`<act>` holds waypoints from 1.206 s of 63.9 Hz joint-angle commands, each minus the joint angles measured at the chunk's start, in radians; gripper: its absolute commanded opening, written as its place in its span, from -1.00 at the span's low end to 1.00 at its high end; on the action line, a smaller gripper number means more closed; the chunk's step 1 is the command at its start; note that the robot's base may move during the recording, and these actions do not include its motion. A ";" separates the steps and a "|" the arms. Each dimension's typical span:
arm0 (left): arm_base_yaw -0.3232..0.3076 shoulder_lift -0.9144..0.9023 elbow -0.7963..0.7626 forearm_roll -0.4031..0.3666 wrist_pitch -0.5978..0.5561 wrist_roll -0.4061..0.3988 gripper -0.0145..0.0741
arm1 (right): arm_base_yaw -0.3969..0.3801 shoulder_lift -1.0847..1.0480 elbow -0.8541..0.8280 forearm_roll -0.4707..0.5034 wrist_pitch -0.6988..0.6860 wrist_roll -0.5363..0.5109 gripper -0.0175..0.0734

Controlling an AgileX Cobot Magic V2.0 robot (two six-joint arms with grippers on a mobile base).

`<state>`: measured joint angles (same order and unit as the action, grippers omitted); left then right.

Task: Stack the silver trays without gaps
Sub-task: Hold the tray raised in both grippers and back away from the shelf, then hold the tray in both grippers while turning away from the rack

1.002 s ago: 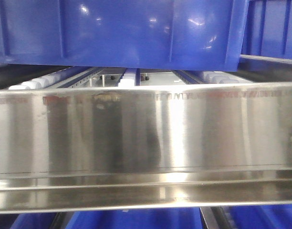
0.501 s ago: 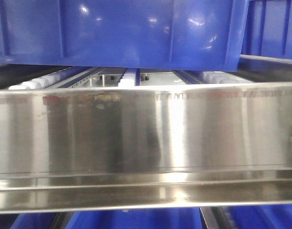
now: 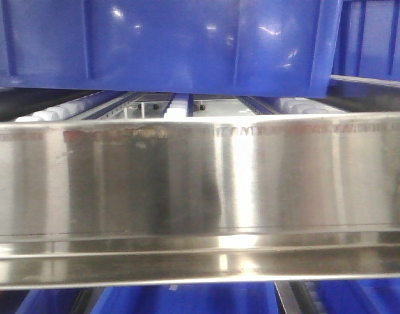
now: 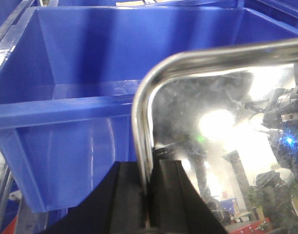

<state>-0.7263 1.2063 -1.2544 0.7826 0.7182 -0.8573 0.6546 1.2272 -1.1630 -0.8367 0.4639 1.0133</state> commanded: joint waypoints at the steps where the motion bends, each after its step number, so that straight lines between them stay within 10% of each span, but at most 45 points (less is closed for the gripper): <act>1: -0.017 -0.003 -0.008 -0.024 -0.100 0.015 -0.71 | 0.017 -0.006 -0.012 -0.007 -0.114 -0.009 -0.76; 77: -0.017 -0.003 -0.008 -0.024 -0.100 0.015 -0.71 | 0.017 -0.006 -0.012 -0.007 -0.138 -0.009 -0.76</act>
<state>-0.7263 1.2063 -1.2544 0.7788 0.7182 -0.8573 0.6546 1.2236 -1.1630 -0.8367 0.4624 1.0133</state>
